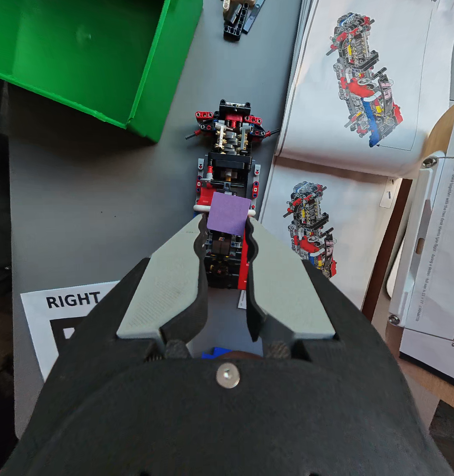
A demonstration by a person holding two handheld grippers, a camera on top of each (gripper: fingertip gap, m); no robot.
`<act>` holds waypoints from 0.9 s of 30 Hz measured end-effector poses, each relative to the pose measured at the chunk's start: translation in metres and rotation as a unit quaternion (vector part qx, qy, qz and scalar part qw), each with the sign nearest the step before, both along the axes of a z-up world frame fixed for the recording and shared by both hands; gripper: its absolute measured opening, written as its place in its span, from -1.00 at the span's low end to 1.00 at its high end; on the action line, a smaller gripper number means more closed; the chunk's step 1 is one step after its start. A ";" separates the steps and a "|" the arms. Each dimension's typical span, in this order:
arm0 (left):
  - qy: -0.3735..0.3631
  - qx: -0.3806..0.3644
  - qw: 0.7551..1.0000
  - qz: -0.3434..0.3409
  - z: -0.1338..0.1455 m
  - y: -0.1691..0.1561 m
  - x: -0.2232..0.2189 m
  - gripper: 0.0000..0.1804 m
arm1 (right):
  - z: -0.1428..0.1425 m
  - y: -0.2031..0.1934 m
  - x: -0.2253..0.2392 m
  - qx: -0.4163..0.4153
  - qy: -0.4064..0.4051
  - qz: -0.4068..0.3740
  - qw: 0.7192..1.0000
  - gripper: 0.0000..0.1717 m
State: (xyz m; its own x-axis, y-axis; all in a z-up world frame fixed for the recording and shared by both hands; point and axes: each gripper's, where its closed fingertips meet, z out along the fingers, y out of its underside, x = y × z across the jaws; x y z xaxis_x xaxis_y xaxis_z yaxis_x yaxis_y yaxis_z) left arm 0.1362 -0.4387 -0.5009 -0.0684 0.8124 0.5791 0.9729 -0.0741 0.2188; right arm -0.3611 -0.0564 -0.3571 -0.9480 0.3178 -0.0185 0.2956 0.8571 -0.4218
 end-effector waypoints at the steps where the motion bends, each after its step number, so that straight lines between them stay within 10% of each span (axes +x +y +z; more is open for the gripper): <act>1: -0.002 0.000 1.000 0.003 0.000 0.002 0.002 -0.74 | 0.000 0.000 0.000 0.000 -0.001 0.005 1.000 -0.69; 27: -0.003 0.000 1.000 -0.001 0.005 0.014 0.004 -0.74 | -0.010 0.003 0.003 -0.011 -0.001 -0.009 1.000 -0.69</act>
